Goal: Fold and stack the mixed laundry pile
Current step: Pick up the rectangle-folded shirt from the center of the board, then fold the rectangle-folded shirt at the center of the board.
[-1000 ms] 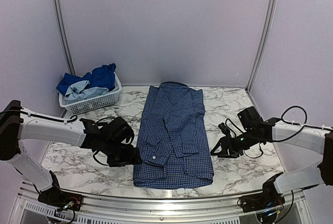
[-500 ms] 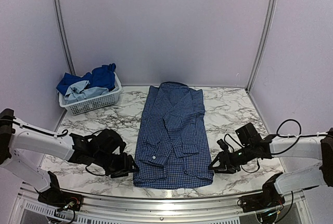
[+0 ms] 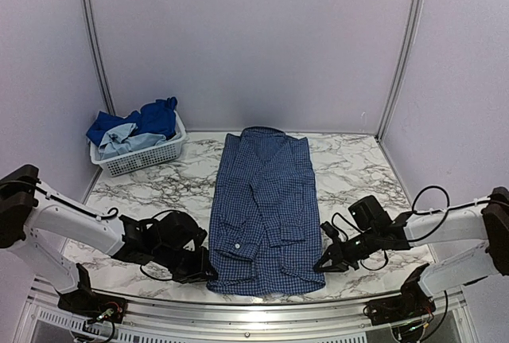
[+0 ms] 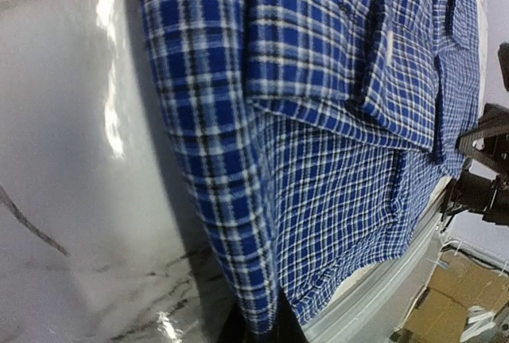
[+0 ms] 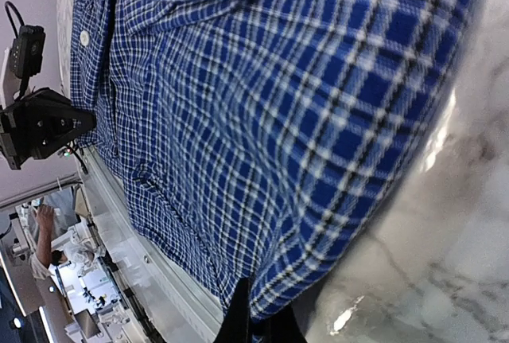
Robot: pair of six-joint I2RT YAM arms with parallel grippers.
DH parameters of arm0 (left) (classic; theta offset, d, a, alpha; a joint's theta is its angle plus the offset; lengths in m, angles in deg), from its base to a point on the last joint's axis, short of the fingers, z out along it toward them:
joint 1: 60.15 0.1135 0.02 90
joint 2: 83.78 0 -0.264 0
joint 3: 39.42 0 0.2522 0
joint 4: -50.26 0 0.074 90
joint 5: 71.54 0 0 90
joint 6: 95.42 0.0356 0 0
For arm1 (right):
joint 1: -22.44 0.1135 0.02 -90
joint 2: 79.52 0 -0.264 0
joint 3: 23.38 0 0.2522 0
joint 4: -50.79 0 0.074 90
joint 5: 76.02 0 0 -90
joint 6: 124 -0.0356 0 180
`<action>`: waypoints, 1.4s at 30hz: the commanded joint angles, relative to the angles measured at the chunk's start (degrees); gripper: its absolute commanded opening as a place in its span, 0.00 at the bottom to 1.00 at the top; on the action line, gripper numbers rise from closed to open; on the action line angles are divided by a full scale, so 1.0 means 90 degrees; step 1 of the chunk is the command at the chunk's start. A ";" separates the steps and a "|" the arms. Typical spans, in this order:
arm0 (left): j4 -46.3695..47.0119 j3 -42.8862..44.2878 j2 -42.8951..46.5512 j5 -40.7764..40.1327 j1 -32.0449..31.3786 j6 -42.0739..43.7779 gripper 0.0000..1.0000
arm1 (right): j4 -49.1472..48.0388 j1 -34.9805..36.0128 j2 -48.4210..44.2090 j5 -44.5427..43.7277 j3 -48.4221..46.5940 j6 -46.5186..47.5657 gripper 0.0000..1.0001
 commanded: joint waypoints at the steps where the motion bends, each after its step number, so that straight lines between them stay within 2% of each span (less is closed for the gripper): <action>1: -0.0181 0.0014 0.0214 -0.0085 -0.0512 -0.0295 0.00 | 0.0038 0.0495 -0.0764 -0.0067 0.0226 -0.0671 0.00; 4: -0.0269 -0.0091 0.0533 -0.0215 -0.0858 -0.0604 0.00 | 0.0308 0.0783 -0.1729 -0.0112 0.0466 -0.1186 0.00; 7: -0.0386 -0.0089 0.0927 -0.0401 -0.0912 -0.0658 0.00 | 0.0514 0.0828 -0.2556 -0.0186 0.0536 -0.1545 0.00; 10: -0.0608 0.0236 0.1045 -0.0589 -0.0840 -0.0409 0.00 | 0.0428 0.0834 -0.2704 -0.0288 0.0411 -0.1581 0.00; 15: -0.0959 0.0767 0.0878 -0.0430 -0.0346 -0.0012 0.00 | 0.0217 0.0689 -0.1889 -0.0492 -0.0270 -0.1051 0.00; 21: -0.1107 0.1583 0.0480 0.0017 0.0751 0.0744 0.00 | -0.0003 -0.0431 -0.1014 -0.0159 -0.1094 -0.0450 0.00; 32: -0.1814 0.4092 -0.1593 0.0560 0.2495 0.2170 0.00 | -0.0005 -0.2042 0.1866 0.0653 -0.3664 0.1027 0.00; 37: -0.1806 0.5002 -0.2576 0.0733 0.3008 0.2332 0.00 | -0.0186 -0.2362 0.3135 0.0815 -0.4644 0.1157 0.00; 42: -0.1790 0.5850 -0.3497 0.0780 0.3200 0.2356 0.00 | -0.0355 -0.2465 0.4006 0.0857 -0.5193 0.1218 0.00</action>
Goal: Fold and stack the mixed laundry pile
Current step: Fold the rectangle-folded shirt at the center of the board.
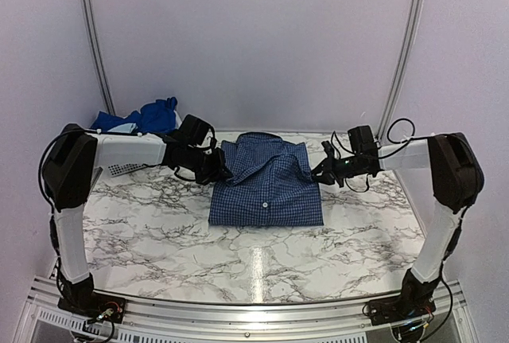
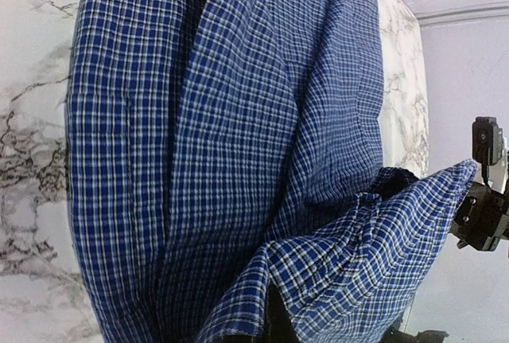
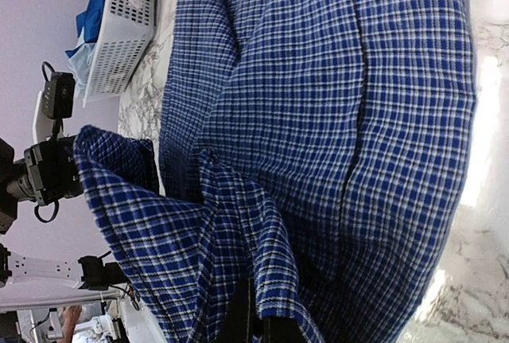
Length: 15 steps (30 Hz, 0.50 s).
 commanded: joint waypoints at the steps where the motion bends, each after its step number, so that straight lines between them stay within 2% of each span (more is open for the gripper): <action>1: -0.0206 0.0662 -0.0666 0.0120 0.0111 0.0223 0.00 | -0.0243 -0.0100 0.0575 0.0162 -0.0524 0.0233 0.00; 4: -0.0193 0.0875 -0.0933 0.0003 0.0216 0.0122 0.00 | -0.0298 -0.0156 0.0852 0.0127 -0.0719 0.0188 0.01; 7: -0.0148 0.0917 -0.1062 -0.0056 0.0296 0.0064 0.12 | -0.0261 -0.0194 0.0989 0.0084 -0.0951 0.0148 0.15; 9: -0.0143 0.0909 -0.1020 -0.0144 0.0345 0.0045 0.33 | -0.0056 -0.0254 0.0966 0.0049 -0.1097 0.0192 0.31; 11: -0.0129 0.0908 -0.0880 -0.0289 0.0394 0.0125 0.46 | 0.0123 -0.0335 0.0766 -0.0073 -0.1131 0.0281 0.43; 13: -0.0106 0.0830 -0.0617 -0.0492 0.0465 0.0174 0.65 | 0.0395 -0.0420 0.0514 -0.0215 -0.1193 0.0464 0.57; 15: -0.0104 0.0782 -0.0315 -0.0635 0.0524 0.0338 0.83 | 0.0659 -0.0450 0.0210 -0.0254 -0.1231 0.0669 0.62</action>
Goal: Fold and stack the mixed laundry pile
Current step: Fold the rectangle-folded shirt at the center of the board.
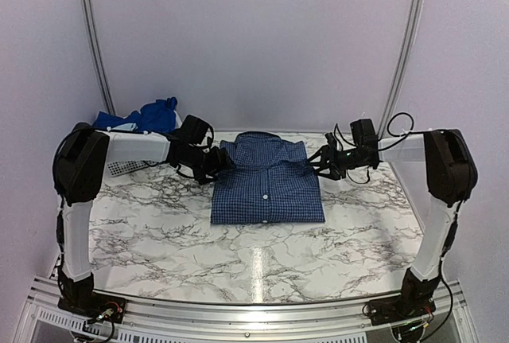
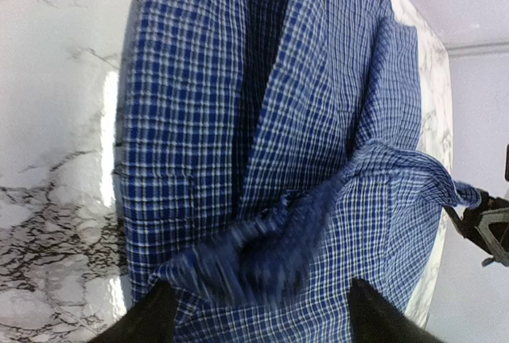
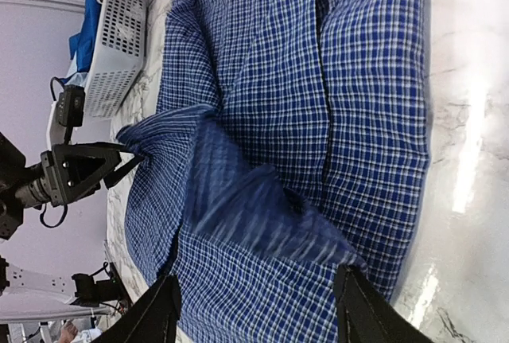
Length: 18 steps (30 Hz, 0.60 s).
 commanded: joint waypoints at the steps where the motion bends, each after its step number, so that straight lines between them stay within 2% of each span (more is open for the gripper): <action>1: -0.0055 0.0015 0.0814 -0.0467 0.0150 0.0436 0.92 | 0.0644 -0.0175 -0.0749 -0.0234 -0.0292 0.0526 0.63; 2: -0.0076 -0.0035 0.0958 -0.0524 0.0151 0.0566 0.98 | 0.0724 -0.0176 -0.0897 -0.0251 -0.0200 0.0574 0.64; 5: -0.0152 -0.0330 0.1386 -0.0438 0.0144 0.0786 0.99 | 0.0858 -0.0175 -0.1330 -0.0332 0.0210 0.0671 0.69; 8: -0.0166 -0.0928 0.1840 -0.0215 0.0014 0.0962 0.99 | 0.0900 -0.0128 -0.1719 -0.0268 0.0642 0.0813 0.69; 13: -0.0057 -0.1234 0.2036 0.0241 -0.0745 0.1086 0.99 | 0.0530 0.0400 -0.1938 0.0354 0.1063 0.0573 0.56; 18: 0.0759 -0.1303 0.1587 0.0637 -0.1399 0.0460 0.99 | -0.0259 0.1056 -0.1446 0.0649 0.1175 0.0056 0.45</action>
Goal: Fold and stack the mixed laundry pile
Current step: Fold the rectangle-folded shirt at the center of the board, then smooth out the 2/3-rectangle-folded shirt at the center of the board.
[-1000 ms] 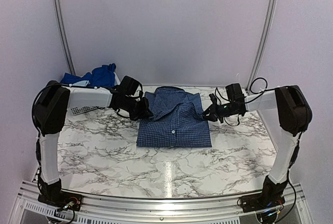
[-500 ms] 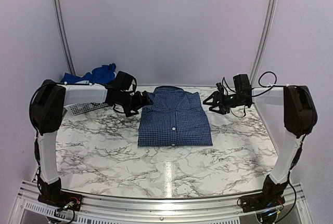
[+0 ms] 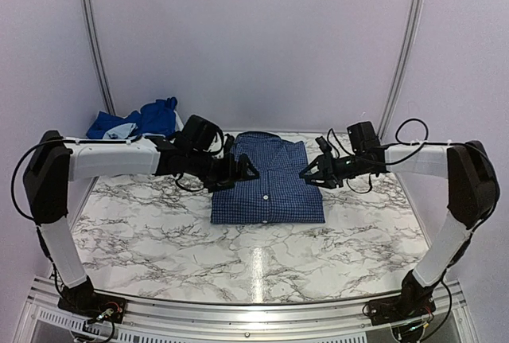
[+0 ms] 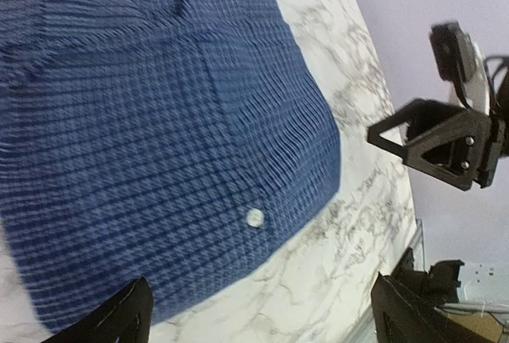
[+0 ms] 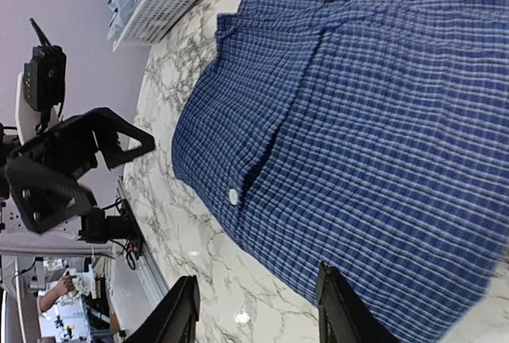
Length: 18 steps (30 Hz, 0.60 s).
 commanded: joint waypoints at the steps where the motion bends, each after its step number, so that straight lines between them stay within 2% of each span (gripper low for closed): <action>1: 0.0939 -0.0180 -0.0447 0.0559 -0.0398 -0.0515 0.99 | -0.0872 0.0518 0.0521 0.0485 -0.0009 -0.0475 0.43; 6: 0.2307 -0.0843 -0.1029 0.0747 -0.0378 -0.1322 0.99 | -0.2160 0.0669 0.1398 0.0782 0.0368 -0.1160 0.41; 12: 0.2835 -0.1663 -0.1323 0.0469 -0.0379 -0.1553 0.99 | -0.2544 0.0645 0.2074 0.0700 0.1129 -0.0942 0.40; 18: 0.3003 -0.2653 -0.0617 0.0336 -0.0557 -0.1730 0.99 | -0.2814 0.0655 0.1558 0.0683 0.2137 -0.0971 0.42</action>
